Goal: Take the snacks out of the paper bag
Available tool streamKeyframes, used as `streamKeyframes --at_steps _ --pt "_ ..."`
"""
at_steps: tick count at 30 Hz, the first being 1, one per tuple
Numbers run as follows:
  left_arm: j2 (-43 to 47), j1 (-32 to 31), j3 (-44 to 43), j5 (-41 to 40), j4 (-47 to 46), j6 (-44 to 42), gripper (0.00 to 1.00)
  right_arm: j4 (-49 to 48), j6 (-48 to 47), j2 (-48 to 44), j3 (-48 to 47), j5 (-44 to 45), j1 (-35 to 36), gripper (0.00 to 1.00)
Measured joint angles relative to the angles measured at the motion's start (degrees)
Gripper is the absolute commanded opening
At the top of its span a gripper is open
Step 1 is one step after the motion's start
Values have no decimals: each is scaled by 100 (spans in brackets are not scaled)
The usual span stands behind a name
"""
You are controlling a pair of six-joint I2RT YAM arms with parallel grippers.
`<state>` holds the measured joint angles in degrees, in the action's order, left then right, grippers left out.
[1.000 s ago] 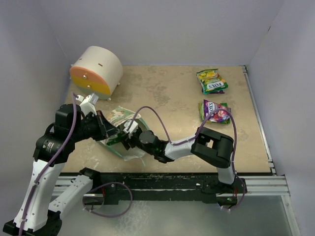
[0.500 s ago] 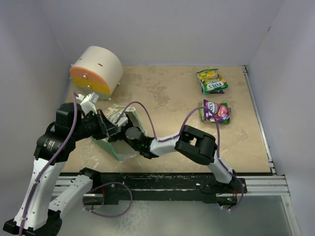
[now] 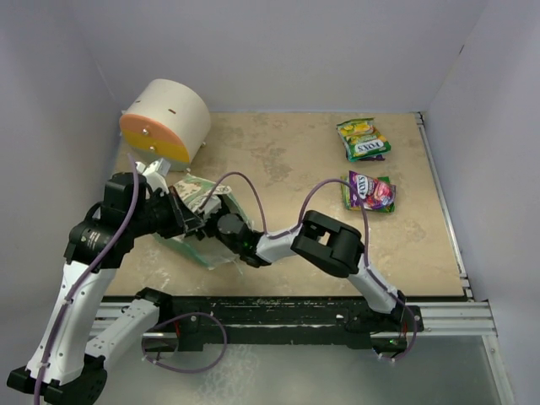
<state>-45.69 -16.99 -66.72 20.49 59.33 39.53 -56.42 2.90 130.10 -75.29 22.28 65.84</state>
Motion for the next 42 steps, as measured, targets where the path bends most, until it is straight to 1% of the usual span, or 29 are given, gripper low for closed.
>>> streamKeyframes --at_steps 3,6,9,12,15,19,23,25,31,37,40,42 --pt "-33 0 -7 -260 251 -4 0 -249 -140 -256 588 -417 -50 74" --pt "-59 0 -9 -446 433 -7 0 -463 -662 -793 1534 -1038 -114 76" --pt "-46 0 -9 -535 492 -4 0 -577 -1331 -1338 2214 -1687 -151 76" --pt "35 0 -9 -570 468 -4 0 -789 -2033 -1628 2485 -2293 -173 76" --pt "149 0 -9 -566 417 -4 0 -1016 -2535 -1578 2450 -2618 -157 76" --pt "256 0 -9 -485 280 26 0 -1110 -3064 -1104 1947 -2743 -81 76" --pt "219 0 -7 -378 166 37 0 -1113 -3305 -592 1209 -2730 -48 76" --pt "203 0 -7 -319 144 39 0 -1104 -3353 -402 850 -2579 -33 77" --pt "258 7 -2 -271 107 44 0 -1198 -3250 -7 111 -1912 -24 76" --pt "299 20 33 -348 98 44 0 -1274 -2970 529 -562 -1561 -22 75" --pt "302 48 44 -411 68 44 0 -1176 -2798 769 -918 -1410 -20 73" --pt "310 50 46 -466 33 48 0 -975 -2728 916 -1204 -1276 -17 69"
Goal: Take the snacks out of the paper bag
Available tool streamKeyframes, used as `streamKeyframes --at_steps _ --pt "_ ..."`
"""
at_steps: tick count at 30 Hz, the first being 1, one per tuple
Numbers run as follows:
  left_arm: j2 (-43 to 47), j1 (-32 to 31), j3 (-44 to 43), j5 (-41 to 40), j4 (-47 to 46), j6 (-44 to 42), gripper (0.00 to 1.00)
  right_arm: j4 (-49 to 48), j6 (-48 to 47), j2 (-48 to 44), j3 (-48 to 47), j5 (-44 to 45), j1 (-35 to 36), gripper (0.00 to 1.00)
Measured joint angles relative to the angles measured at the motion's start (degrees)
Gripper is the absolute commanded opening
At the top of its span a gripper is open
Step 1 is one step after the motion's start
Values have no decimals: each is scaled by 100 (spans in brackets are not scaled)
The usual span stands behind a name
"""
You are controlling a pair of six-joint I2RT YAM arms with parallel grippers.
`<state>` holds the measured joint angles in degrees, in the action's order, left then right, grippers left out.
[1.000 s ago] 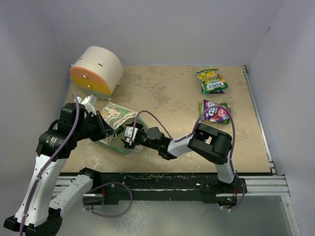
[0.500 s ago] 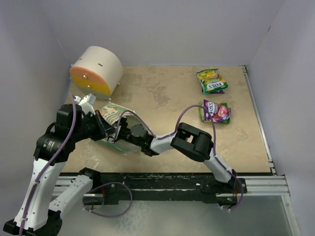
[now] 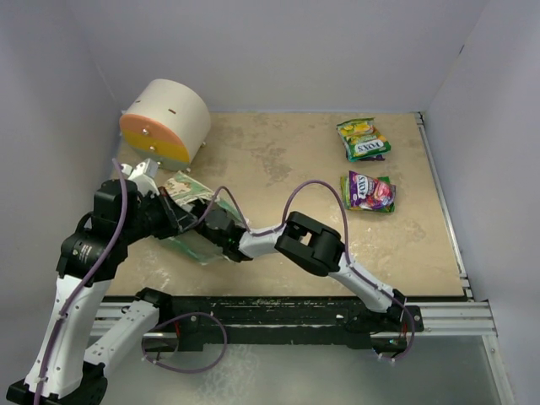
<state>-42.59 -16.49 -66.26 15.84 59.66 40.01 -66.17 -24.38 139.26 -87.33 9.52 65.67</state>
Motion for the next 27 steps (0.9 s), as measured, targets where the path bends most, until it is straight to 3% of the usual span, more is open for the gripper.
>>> streamKeyframes --at_steps 2,7,15,27 --pt "26 2 2 -57 -46 7 0 382 50 175 -415 210 4 62" --pt "146 4 17 -83 11 111 0 1272 76 299 -868 459 9 31" --pt "260 9 17 -280 144 151 0 1644 146 227 -837 756 -17 1" --pt "280 -4 24 -219 240 396 0 1248 109 -1003 1010 660 -221 0"
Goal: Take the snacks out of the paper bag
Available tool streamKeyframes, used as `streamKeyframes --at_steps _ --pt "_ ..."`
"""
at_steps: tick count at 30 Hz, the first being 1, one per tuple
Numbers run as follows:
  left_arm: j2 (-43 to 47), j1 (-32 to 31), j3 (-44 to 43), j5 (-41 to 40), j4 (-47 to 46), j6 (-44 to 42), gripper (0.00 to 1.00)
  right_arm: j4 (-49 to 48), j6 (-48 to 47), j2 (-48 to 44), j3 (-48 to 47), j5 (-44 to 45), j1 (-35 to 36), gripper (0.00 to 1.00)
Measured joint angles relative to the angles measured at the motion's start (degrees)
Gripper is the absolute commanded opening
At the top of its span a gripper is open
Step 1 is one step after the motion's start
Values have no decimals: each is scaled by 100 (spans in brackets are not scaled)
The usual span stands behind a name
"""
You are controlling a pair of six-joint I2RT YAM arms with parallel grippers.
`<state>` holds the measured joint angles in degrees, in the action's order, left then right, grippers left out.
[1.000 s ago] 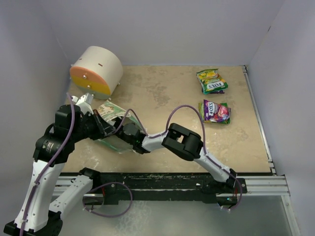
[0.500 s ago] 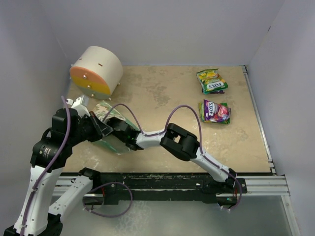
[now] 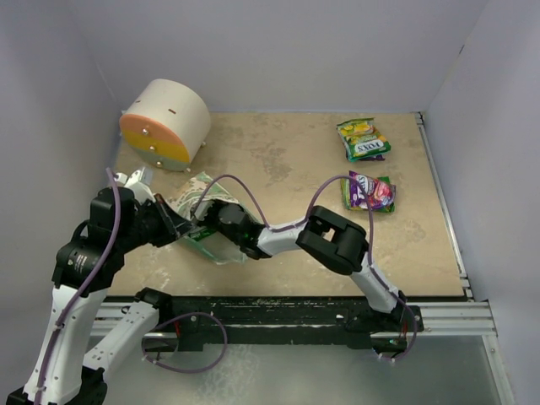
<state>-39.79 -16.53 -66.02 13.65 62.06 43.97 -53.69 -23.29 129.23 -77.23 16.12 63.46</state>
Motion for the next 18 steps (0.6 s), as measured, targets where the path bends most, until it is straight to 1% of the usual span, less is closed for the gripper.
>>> streamKeyframes --at_steps 4,9,18 --pt "-44 -11 31 109 -28 2 0 -127 98 -422 492 -190 81 0" --pt "-201 -11 28 258 -109 -2 0 -315 289 -807 920 -214 284 0" --pt "-271 -48 9 507 -140 -66 0 -302 614 -1499 1561 -212 297 0"
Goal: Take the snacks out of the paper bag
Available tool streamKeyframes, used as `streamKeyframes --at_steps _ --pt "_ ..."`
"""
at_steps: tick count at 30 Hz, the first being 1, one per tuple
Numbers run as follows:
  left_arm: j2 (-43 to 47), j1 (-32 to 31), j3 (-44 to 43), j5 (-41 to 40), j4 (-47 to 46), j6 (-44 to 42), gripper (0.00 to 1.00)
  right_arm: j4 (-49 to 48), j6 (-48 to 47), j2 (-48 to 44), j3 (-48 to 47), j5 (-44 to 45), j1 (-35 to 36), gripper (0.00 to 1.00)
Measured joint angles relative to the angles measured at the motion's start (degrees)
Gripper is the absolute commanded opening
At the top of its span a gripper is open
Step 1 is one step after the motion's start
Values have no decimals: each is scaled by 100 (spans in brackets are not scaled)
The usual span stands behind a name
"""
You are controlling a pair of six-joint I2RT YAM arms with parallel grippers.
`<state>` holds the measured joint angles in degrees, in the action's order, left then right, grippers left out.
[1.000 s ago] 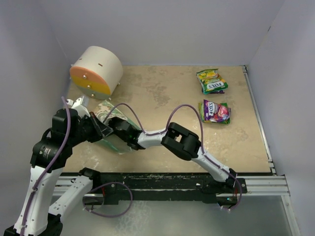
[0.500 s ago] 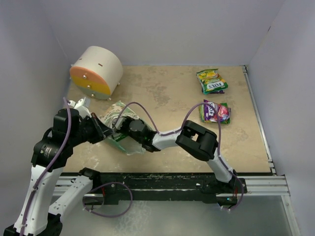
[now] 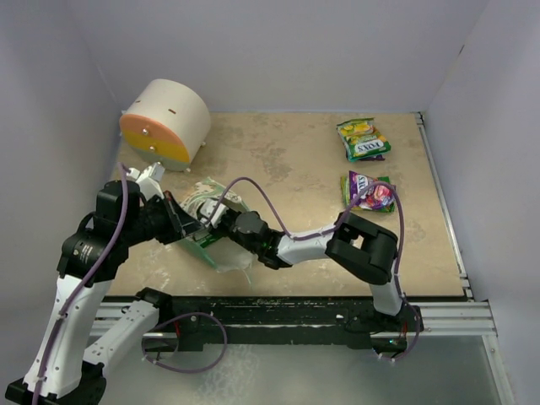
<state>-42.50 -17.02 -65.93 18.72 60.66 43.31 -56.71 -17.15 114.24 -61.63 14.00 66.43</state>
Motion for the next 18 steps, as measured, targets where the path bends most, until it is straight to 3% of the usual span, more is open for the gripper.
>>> streamKeyframes --at_steps 8,12,18 --pt "-192 -68 -227 428 -37 -138 0 262 264 -581 511 -2 31 3" --pt "-221 -20 -232 142 -114 -264 0 177 564 -623 610 -116 98 38" --pt "-260 13 -232 -24 -164 -396 0 -168 855 -278 321 -149 192 62"
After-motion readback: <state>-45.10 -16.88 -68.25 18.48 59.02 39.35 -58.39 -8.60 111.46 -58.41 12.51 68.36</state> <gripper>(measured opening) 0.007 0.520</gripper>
